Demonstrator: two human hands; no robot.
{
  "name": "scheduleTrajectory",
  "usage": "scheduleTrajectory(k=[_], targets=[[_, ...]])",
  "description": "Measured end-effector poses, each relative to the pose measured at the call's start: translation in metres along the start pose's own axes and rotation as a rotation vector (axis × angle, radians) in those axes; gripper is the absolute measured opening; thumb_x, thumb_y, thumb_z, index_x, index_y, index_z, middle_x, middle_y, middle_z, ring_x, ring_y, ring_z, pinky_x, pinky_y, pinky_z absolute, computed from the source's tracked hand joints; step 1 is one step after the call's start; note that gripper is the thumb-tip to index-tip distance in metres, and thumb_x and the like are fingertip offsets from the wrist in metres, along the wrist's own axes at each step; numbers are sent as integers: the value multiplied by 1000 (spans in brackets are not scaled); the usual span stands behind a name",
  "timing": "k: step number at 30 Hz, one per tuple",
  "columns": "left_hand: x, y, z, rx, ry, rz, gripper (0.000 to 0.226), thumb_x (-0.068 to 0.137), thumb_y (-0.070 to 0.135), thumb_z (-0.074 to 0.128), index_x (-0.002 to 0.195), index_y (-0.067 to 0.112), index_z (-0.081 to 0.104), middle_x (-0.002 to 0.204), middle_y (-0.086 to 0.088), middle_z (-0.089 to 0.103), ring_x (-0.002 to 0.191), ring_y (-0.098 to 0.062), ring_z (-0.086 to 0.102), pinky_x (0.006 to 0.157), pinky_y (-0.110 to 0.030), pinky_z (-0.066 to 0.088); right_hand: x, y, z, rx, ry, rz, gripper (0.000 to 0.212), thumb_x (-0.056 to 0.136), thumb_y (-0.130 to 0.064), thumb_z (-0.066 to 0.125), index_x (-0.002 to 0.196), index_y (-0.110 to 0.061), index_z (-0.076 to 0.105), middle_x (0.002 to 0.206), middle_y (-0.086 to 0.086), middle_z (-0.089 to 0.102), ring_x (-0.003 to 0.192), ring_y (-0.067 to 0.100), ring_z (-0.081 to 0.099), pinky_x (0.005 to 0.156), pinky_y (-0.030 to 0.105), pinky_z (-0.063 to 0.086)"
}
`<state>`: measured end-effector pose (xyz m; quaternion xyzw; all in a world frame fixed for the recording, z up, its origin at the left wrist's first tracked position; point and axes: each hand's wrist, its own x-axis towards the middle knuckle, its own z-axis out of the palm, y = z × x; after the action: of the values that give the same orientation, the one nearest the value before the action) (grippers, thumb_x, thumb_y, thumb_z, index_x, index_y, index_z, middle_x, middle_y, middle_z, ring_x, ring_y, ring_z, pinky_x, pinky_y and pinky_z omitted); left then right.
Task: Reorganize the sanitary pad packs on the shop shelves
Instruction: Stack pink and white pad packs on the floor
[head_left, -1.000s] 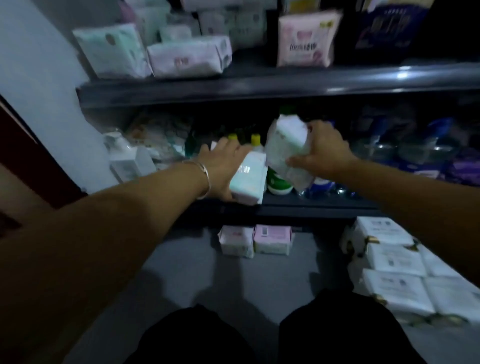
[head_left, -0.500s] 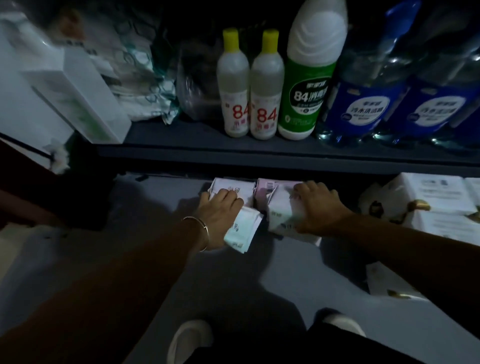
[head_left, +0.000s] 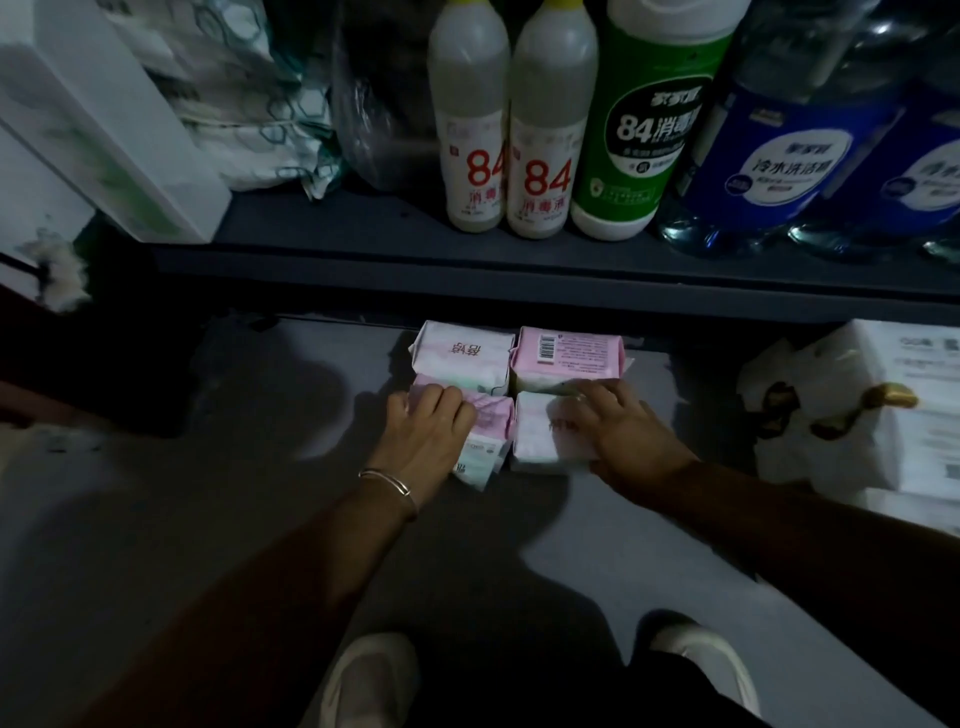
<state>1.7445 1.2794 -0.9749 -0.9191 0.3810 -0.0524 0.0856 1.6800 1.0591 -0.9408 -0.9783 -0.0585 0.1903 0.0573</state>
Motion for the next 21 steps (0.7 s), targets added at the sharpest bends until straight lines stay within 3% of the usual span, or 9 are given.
scheduleTrajectory(k=[6,10,15,17,19,21], targets=[[4,1,2,-8,4,-22,60,47,23,82,87,13,39,80,-9,57,75,-26,48,55,-34,43,-2,-6,2,-38,46,29,69,85,-17,64,142,-19,26,152,6,10,137,27,22,109,37,36],[2,5,5,-81,-73,-21,67,33,13,83,88,15,46,83,-8,57,75,-26,55,54,-36,46,2,-10,7,-90,47,44,60,89,-18,58,141,-14,28,147,10,20,132,28,28,107,36,39],[10,-2,1,-74,-150,-73,44,41,19,87,76,12,63,77,-10,62,70,-28,61,53,-36,48,10,-10,7,-115,121,59,44,92,-20,53,133,-13,38,137,10,34,124,26,35,102,35,41],[13,0,-3,-91,-198,-109,38,61,18,81,93,10,62,96,-13,62,91,-30,59,68,-41,49,11,-9,8,-114,116,71,41,94,-21,50,133,-12,38,137,11,34,124,26,35,102,36,41],[13,3,1,-109,-279,-127,38,87,22,57,122,11,47,127,-12,46,121,-28,41,92,-41,40,11,-7,8,-109,94,77,42,95,-21,49,133,-11,36,137,11,33,125,26,34,103,36,41],[13,2,-1,-135,-312,-141,41,92,23,48,130,13,37,136,-8,36,128,-25,30,98,-36,35,11,-5,6,-93,68,78,45,94,-21,51,134,-12,35,138,10,31,126,25,33,103,35,42]])
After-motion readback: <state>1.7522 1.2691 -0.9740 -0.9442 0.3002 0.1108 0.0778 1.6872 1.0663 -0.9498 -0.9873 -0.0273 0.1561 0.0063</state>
